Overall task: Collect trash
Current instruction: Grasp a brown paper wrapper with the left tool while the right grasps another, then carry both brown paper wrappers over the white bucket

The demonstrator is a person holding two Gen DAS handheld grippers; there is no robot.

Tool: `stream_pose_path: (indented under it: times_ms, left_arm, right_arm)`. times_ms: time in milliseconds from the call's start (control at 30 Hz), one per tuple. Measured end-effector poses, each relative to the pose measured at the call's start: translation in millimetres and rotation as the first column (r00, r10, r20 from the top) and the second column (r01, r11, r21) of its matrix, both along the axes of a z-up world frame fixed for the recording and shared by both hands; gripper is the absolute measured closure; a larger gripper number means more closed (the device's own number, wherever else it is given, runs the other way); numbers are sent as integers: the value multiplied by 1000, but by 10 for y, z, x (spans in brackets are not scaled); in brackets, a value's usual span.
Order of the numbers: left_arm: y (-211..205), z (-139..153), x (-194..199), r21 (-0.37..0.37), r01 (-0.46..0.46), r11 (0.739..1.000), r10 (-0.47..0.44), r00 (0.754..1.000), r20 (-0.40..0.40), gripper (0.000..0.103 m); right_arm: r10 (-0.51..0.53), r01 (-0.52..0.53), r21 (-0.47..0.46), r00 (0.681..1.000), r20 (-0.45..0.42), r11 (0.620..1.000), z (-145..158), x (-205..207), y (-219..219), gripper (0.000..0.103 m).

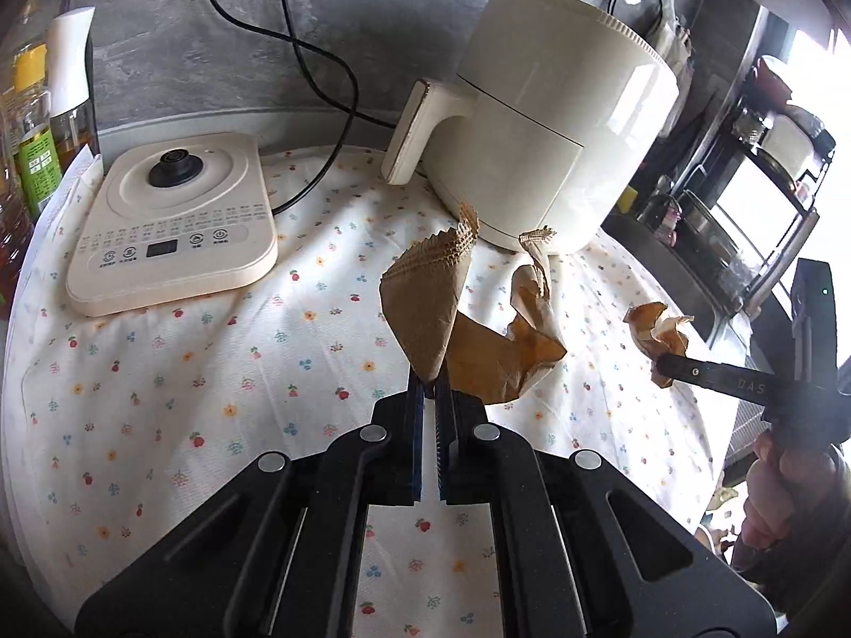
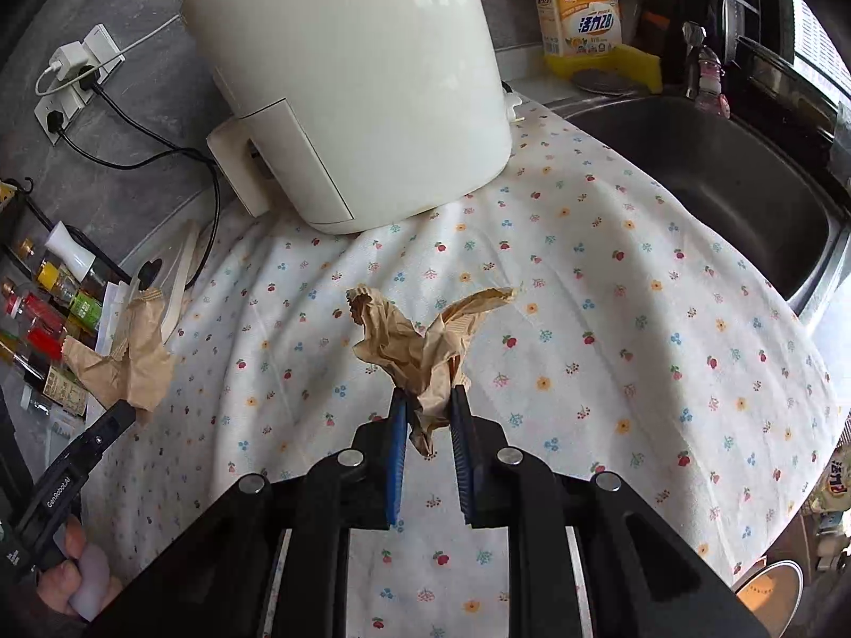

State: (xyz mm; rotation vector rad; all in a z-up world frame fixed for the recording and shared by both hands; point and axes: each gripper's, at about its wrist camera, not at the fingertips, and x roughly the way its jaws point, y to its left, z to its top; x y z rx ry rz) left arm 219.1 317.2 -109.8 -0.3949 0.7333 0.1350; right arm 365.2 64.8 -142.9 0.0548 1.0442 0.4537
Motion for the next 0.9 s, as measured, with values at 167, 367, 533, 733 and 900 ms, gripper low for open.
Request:
stream_pose_path:
  times_ms: [167,367,533,733,900]
  left_arm:
    - [-349,7,214,-7,140,990,-140,990,6,98]
    - [-876,6,477,-32,290,957,-289,957,14,98]
    - [-1405,12,629,-49,389,920,-388,921,23,98]
    - [-2115,52,676,-33,477,879,-476,879,23,98]
    - [-2710,62,619,-28,512,859,-511,859,19,98]
  right_arm:
    - [-134,134,-12,991,6,991,83,-240,-508,86]
    - [-287,288,-41,958,17,957,196,-506,-1215,86]
    - [-402,402,-66,915,16,913,216,-719,-1871,86]
    - [-499,497,-66,867,-6,865,138,-939,-2627,85]
    - [-527,524,-71,849,-30,849,44,-1146,-3219,85]
